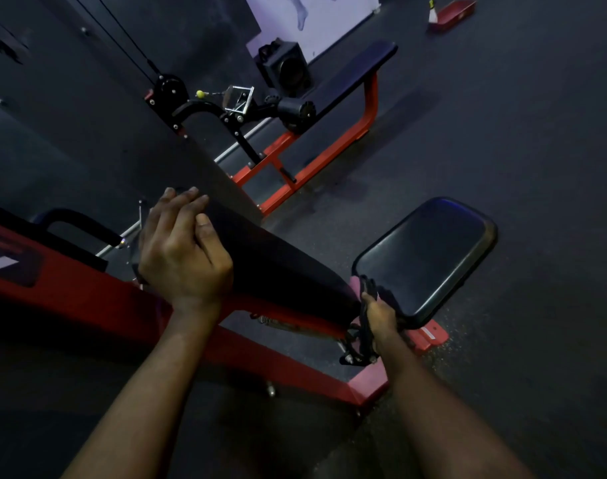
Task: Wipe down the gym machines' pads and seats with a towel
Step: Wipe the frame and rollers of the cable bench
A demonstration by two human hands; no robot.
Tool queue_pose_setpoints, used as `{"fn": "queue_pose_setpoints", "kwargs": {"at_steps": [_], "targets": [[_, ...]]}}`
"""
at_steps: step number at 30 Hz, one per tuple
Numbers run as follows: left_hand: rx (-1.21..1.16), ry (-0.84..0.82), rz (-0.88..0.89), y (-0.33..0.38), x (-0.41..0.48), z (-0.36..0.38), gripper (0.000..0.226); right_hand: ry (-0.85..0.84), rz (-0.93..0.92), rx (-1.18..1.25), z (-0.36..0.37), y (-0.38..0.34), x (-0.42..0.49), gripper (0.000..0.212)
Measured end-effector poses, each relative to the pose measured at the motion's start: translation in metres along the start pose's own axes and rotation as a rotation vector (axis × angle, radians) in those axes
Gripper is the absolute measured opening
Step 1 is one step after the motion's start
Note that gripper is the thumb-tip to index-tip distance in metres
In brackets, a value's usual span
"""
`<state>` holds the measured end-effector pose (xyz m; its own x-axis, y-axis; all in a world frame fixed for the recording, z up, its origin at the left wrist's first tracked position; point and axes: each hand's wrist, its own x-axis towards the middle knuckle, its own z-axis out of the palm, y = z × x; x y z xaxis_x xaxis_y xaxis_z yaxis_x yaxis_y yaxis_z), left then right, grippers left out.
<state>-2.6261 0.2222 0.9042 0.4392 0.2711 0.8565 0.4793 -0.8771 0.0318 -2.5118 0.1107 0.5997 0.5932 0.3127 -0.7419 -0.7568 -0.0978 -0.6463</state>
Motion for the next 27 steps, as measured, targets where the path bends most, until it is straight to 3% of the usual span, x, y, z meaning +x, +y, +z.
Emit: {"fn": "queue_pose_setpoints", "kwargs": {"at_steps": [5, 9, 14, 16, 21, 24, 27], "targets": [[0.016, -0.025, -0.034, 0.003, 0.002, -0.003, 0.035, 0.214, -0.135, -0.134, 0.006, 0.001, -0.061, 0.051], [0.014, -0.067, -0.061, 0.006, 0.003, -0.005, 0.041, 0.261, -0.198, -0.167, 0.019, -0.011, -0.111, 0.054], [-0.002, -0.202, -0.095, 0.006, 0.006, -0.014, 0.049, 0.25, -0.403, -0.211, 0.042, -0.029, -0.165, 0.055], [-0.021, -0.25, -0.102, 0.006, 0.008, -0.018, 0.053, 0.266, -0.513, -0.215, 0.053, -0.04, -0.192, 0.054], [-0.058, -0.332, -0.101, 0.005, 0.011, -0.026, 0.06, 0.23, -1.012, -0.187, 0.092, -0.055, -0.246, 0.062], [-0.06, -0.372, -0.077, 0.001, 0.012, -0.027, 0.061, 0.191, -1.051, -0.268, 0.091, -0.041, -0.231, 0.061], [-0.036, -0.379, -0.05, -0.002, 0.013, -0.027, 0.058, 0.175, -0.955, -0.333, 0.071, -0.02, -0.196, 0.062]]}}
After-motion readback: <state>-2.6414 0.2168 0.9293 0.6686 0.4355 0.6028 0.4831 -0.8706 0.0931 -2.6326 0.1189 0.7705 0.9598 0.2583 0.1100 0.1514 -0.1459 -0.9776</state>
